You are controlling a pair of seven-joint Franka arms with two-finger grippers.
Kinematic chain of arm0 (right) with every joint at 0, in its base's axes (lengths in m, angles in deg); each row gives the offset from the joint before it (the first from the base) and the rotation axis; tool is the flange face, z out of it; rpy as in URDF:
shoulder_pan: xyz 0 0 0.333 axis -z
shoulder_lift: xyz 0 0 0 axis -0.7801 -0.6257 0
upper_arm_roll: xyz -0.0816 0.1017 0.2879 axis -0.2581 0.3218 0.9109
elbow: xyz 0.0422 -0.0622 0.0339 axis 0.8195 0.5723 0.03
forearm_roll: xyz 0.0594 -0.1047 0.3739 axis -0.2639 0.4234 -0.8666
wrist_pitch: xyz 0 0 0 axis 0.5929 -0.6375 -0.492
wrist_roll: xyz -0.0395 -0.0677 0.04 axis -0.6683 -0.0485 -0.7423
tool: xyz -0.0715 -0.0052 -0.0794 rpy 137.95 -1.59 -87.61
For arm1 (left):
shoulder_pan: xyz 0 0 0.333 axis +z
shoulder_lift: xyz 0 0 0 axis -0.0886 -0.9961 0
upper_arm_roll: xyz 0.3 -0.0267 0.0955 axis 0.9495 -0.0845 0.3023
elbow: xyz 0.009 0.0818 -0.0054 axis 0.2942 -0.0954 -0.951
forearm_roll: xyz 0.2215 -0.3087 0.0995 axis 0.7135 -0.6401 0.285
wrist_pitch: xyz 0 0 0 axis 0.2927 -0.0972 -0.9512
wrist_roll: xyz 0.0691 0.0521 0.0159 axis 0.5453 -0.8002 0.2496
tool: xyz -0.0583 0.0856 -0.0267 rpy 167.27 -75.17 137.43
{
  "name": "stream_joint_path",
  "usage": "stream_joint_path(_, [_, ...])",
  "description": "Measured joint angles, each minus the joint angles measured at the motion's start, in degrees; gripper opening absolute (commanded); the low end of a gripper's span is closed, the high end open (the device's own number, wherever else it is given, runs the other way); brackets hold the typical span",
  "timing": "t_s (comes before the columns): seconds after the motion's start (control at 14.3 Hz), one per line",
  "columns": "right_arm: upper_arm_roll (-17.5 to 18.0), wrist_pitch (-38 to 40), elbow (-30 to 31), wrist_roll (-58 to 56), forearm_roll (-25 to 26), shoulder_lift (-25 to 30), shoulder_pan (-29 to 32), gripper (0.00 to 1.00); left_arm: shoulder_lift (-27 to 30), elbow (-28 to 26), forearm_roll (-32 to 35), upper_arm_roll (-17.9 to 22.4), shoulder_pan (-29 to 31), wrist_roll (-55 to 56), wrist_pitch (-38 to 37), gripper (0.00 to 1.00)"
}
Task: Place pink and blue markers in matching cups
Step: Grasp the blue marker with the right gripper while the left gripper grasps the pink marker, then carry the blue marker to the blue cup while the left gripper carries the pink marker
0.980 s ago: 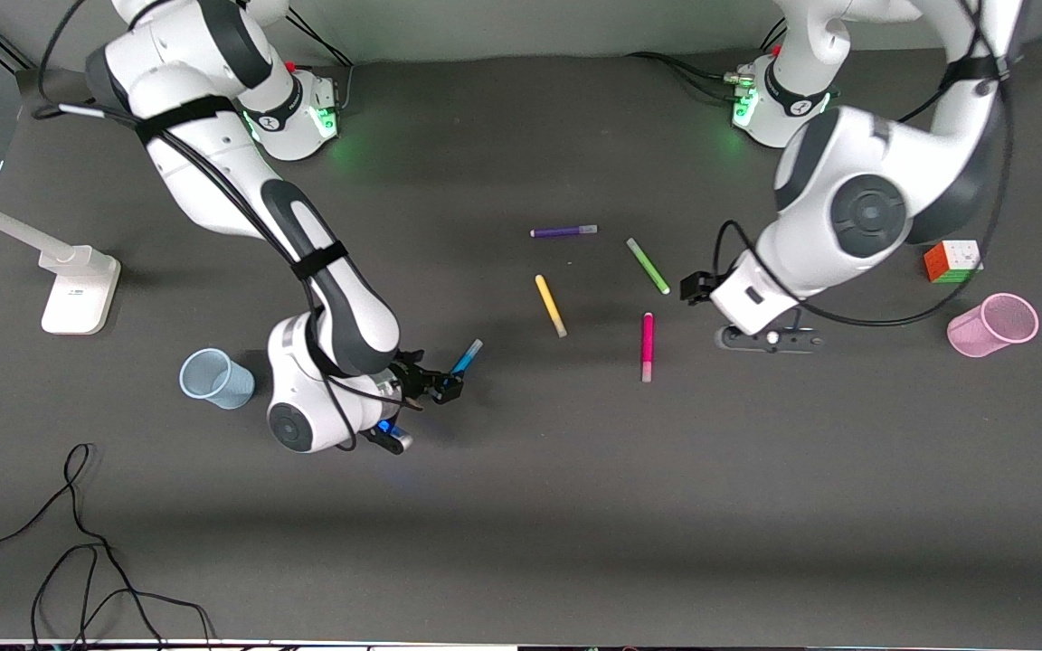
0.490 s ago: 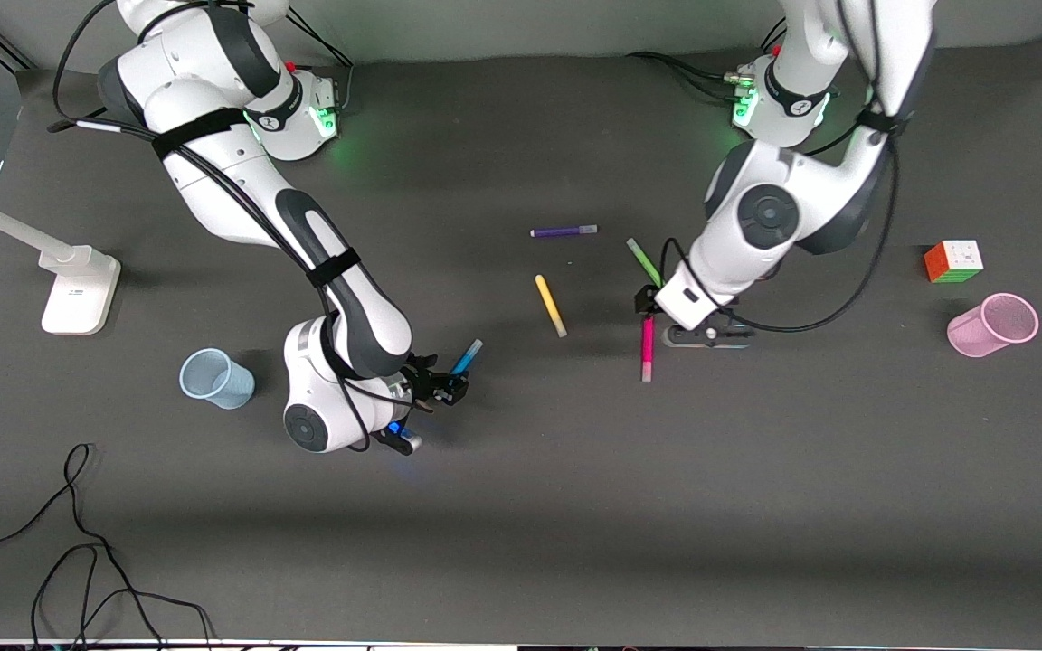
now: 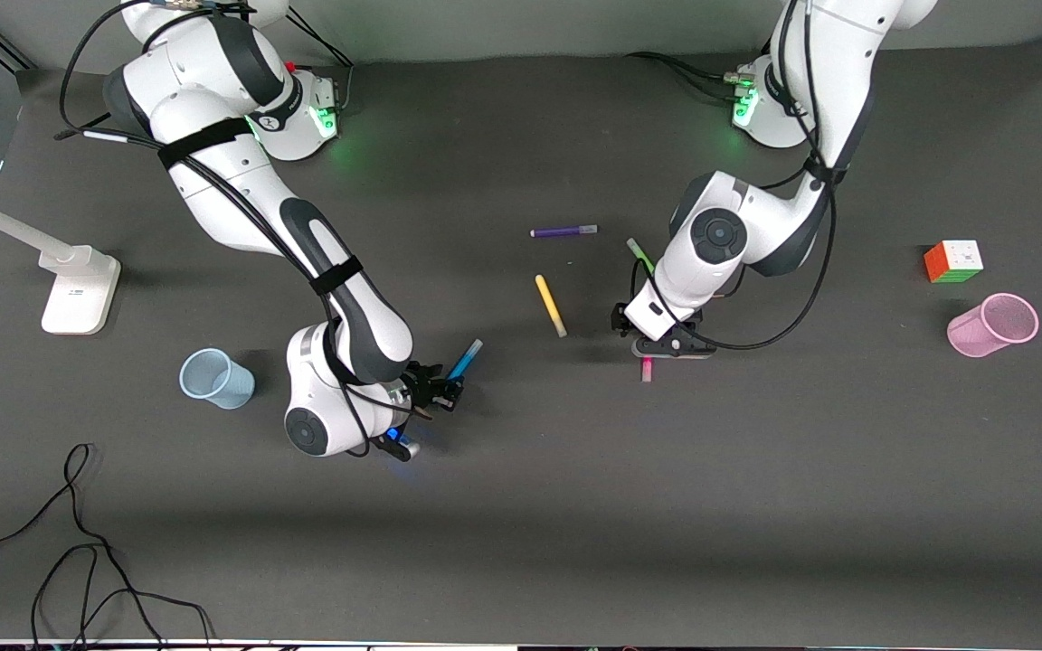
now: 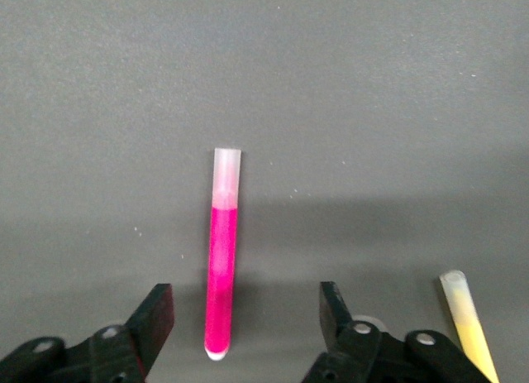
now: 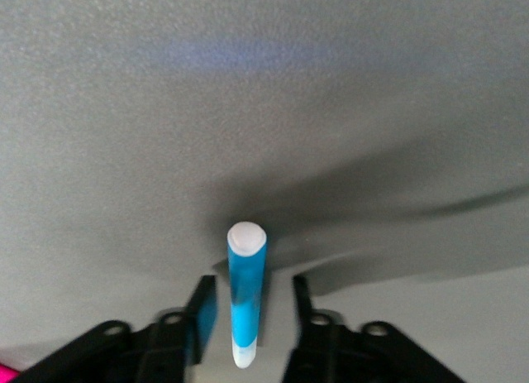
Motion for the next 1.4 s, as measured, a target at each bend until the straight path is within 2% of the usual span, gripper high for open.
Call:
stream_joint_path(0.35, [-0.07, -0.22, -1.03, 0.0, 0.15, -0.19, 0.01, 0.0, -2.81, 0.02, 2.39, 0.27, 0.0, -0.07, 4.14, 0.73])
stream_joint_path(0.56, [-0.09, 0.56, -2.98, 0.08, 3.42, 0.87, 0.09, 0.0, -4.41, 0.06, 4.91, 0.83, 0.04, -0.07, 4.72, 0.71])
stream_joint_path(0.7, [-0.82, 4.27, -3.84, 0.17, 5.96, 3.87, 0.36, 0.0, -5.04, 0.07, 5.06, 1.24, 0.07, -0.05, 4.73, 0.67])
stream_joint_path(0.77, [-1.42, 5.94, -3.91, 0.17, 7.32, 6.02, 0.58, 0.0, -5.18, 0.07, 5.11, 1.4, 0.1, -0.04, 4.72, 0.6])
stream_joint_path(1.05, [-4.24, 8.86, -2.15, -1.16, 14.18, 15.15, 1.09, 0.0, -5.15, 0.13, 5.27, 1.59, 0.23, -0.02, 4.16, 0.18])
stream_joint_path(1.19, [-7.45, 8.92, 0.75, -5.82, 15.1, 19.83, 0.95, 0.0, -5.07, 0.22, 5.33, 1.69, 0.31, -0.02, 4.14, 0.0])
stream_joint_path(1.33, [-11.87, 8.28, 4.91, -12.96, 15.86, 24.99, 1.05, 0.0, -4.85, 0.33, 5.35, 1.52, 0.25, -0.02, 4.14, 0.0])
stream_joint_path(1.4, [-13.8, 6.81, 7.53, -16.38, 17.98, 27.64, 1.2, 0.0, -4.93, 0.31, 5.35, 1.48, 0.22, -0.02, 4.14, 0.0])
